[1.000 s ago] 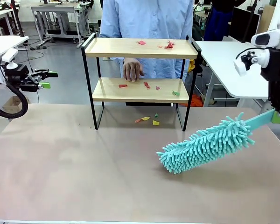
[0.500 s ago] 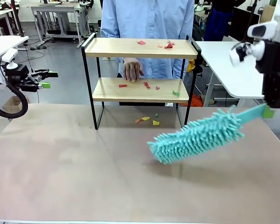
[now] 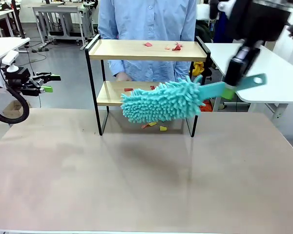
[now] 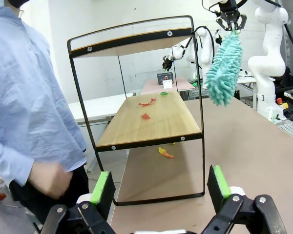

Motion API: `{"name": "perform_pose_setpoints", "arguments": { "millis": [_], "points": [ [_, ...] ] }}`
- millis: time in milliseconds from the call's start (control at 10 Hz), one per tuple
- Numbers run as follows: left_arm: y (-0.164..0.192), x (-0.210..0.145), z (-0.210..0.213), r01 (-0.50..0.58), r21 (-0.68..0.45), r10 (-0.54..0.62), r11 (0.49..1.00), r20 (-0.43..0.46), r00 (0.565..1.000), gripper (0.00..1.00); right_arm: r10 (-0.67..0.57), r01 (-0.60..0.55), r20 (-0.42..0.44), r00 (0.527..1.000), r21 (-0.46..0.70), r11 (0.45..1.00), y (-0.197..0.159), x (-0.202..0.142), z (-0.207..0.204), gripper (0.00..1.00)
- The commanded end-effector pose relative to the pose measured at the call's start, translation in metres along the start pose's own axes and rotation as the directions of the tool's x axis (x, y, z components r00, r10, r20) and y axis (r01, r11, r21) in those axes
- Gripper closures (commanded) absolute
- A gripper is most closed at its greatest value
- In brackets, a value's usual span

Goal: Clean the shelf.
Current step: Clean the specific section of the Shelf indicated by the human with the Duster.

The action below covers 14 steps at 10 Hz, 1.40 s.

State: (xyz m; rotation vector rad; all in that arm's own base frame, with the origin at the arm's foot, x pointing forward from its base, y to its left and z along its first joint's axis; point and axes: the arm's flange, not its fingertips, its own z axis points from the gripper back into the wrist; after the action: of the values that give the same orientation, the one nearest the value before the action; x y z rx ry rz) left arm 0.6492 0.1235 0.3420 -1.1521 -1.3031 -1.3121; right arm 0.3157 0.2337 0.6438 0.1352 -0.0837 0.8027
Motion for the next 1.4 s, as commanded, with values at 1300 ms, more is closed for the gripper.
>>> {"name": "perform_pose_setpoints", "arguments": {
  "millis": [1300],
  "points": [
    [-0.002,0.002,0.0,0.007,-0.007,-0.007,1.0,-0.007,1.0,0.0,-0.539,0.552,0.201,0.818,-0.014,0.834,0.079,0.158,-0.048,0.87]
  ]
}}
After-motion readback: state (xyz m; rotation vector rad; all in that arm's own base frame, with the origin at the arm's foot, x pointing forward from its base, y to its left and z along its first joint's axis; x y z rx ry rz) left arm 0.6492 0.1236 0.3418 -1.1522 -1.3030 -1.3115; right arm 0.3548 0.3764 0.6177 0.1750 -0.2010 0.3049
